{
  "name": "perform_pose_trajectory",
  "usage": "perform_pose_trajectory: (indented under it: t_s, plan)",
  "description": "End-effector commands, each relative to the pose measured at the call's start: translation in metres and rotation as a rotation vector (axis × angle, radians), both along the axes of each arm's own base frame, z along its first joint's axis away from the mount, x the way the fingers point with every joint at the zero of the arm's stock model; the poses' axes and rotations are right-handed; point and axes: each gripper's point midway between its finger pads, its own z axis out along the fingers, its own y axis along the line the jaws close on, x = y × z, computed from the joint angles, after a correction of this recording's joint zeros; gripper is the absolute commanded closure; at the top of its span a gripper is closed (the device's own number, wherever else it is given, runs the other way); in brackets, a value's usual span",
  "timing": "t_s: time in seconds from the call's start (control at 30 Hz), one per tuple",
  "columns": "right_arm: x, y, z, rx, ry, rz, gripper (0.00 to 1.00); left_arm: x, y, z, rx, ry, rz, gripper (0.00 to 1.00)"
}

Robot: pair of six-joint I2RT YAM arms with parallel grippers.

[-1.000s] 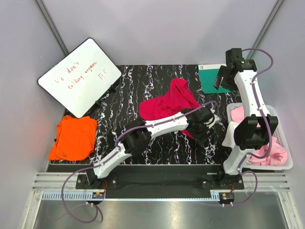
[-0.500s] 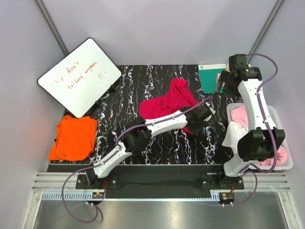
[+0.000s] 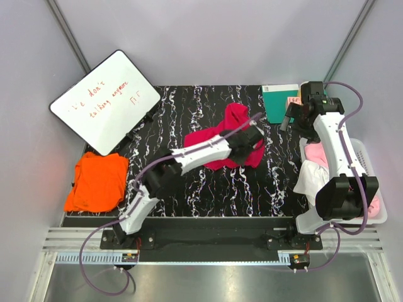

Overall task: Fold and stack the t-shirts
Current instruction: Flatten out the tshirt

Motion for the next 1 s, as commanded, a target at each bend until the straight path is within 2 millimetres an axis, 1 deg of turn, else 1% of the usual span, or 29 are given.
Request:
perform_pose_trajectory:
  t_s: [0.0,0.03,0.07,0.1,0.13,0.17,0.2,0.23,0.27,0.3,0.33,0.37,0.4,0.43,0.47,0.5,0.53,0.57,0.6,0.63,0.67,0.73,0.8,0.83,0.87,0.93,0.97]
  plan:
    - [0.004,0.018,0.004,0.095,-0.057,0.045,0.01,0.044,0.038,0.123,-0.138,-0.213,0.142,1.00]
    - [0.004,0.021,-0.001,0.111,-0.054,0.053,0.01,0.048,0.045,0.135,-0.146,-0.229,0.162,1.00]
    - [0.004,0.030,-0.004,0.154,-0.049,0.075,0.01,0.054,0.055,0.153,-0.160,-0.254,0.188,1.00]
    - [0.005,0.032,-0.006,0.164,-0.047,0.084,0.01,0.058,0.064,0.168,-0.158,-0.277,0.210,1.00]
    - [0.006,0.040,-0.011,0.207,-0.042,0.102,0.02,0.062,0.071,0.179,-0.160,-0.293,0.225,1.00]
    - [0.006,0.051,-0.013,0.262,-0.040,0.137,0.02,0.069,0.082,0.192,-0.167,-0.313,0.251,1.00]
    - [0.009,0.056,-0.014,0.286,-0.047,0.156,0.03,0.074,0.091,0.206,-0.168,-0.335,0.272,1.00]
    - [0.008,0.061,-0.020,0.309,-0.032,0.167,0.03,0.078,0.098,0.215,-0.171,-0.351,0.286,1.00]
    - [0.008,0.067,-0.022,0.342,-0.022,0.187,0.04,0.087,0.111,0.223,-0.172,-0.367,0.319,1.00]
    - [0.008,0.069,-0.025,0.353,-0.016,0.189,0.04,0.092,0.119,0.232,-0.175,-0.381,0.337,1.00]
    - [0.008,0.071,-0.033,0.362,0.008,0.192,0.04,0.096,0.126,0.236,-0.171,-0.389,0.350,1.00]
    - [0.008,0.075,-0.037,0.384,0.023,0.203,0.04,0.104,0.138,0.239,-0.165,-0.396,0.378,1.00]
    - [0.008,0.076,-0.040,0.393,0.034,0.205,0.04,0.107,0.146,0.242,-0.161,-0.400,0.392,1.00]
    - [0.007,0.077,-0.048,0.399,0.060,0.205,0.04,0.110,0.152,0.243,-0.157,-0.399,0.403,1.00]
    - [0.007,0.078,-0.052,0.404,0.069,0.205,0.04,0.116,0.164,0.248,-0.156,-0.409,0.430,1.00]
    - [0.007,0.078,-0.056,0.407,0.081,0.205,0.05,0.119,0.171,0.250,-0.153,-0.412,0.443,1.00]
    - [0.007,0.079,-0.066,0.411,0.109,0.200,0.05,0.120,0.177,0.255,-0.155,-0.420,0.453,1.00]
    - [0.006,0.079,-0.070,0.413,0.121,0.196,0.05,0.125,0.188,0.257,-0.148,-0.428,0.476,1.00]
    - [0.008,0.079,-0.074,0.410,0.123,0.196,0.05,0.128,0.194,0.260,-0.140,-0.436,0.482,1.00]
    - [0.007,0.079,-0.082,0.413,0.149,0.189,0.05,0.130,0.201,0.263,-0.137,-0.443,0.495,1.00]
    - [0.008,0.078,-0.086,0.408,0.154,0.186,0.05,0.135,0.213,0.264,-0.126,-0.449,0.521,1.00]
    - [0.009,0.079,-0.095,0.412,0.178,0.190,0.06,0.139,0.227,0.265,-0.110,-0.454,0.546,1.00]
    - [0.009,0.084,-0.098,0.429,0.188,0.204,0.07,0.144,0.245,0.264,-0.088,-0.455,0.579,1.00]
    - [0.011,0.090,-0.101,0.430,0.198,0.217,0.07,0.144,0.251,0.262,-0.077,-0.451,0.591,1.00]
    - [0.011,0.094,-0.103,0.431,0.208,0.226,0.07,0.148,0.263,0.261,-0.067,-0.451,0.619,1.00]
    - [0.014,0.102,-0.108,0.436,0.220,0.243,0.08,0.149,0.278,0.255,-0.048,-0.437,0.655,1.00]
    - [0.012,0.110,-0.110,0.432,0.233,0.263,0.08,0.153,0.293,0.252,-0.036,-0.432,0.683,1.00]
